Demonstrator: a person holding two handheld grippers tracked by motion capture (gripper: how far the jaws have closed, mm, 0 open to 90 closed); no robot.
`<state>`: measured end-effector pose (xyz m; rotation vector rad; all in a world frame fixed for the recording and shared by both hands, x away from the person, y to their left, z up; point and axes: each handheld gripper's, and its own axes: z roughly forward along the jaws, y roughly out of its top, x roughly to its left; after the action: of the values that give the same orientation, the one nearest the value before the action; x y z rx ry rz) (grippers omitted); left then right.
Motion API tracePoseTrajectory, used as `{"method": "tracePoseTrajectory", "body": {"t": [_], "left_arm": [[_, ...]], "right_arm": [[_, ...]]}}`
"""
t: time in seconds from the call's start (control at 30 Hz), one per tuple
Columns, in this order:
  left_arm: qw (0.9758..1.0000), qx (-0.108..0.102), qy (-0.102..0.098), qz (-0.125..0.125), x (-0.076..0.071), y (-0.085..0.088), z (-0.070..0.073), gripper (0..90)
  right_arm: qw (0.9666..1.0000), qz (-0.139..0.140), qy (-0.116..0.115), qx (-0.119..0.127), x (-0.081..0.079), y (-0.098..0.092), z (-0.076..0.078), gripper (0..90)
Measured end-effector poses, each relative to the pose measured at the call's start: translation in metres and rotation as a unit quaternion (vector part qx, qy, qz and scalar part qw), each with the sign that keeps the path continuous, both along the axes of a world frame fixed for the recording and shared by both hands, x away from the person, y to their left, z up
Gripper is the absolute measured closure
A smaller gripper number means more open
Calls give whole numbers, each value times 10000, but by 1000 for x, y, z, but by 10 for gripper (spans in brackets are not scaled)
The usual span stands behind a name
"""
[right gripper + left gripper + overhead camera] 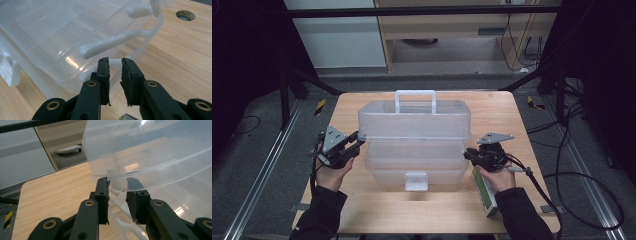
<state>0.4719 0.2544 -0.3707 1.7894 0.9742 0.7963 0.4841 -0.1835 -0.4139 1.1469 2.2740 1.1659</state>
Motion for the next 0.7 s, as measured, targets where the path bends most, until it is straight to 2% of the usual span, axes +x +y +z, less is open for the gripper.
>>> {"method": "tracePoseTrajectory", "body": {"t": [0.7], "left_arm": [[9995,-237,-180,138,21,-1,17,732]], "right_arm": [[10000,1,-12,8,0,0,0,767]]}}
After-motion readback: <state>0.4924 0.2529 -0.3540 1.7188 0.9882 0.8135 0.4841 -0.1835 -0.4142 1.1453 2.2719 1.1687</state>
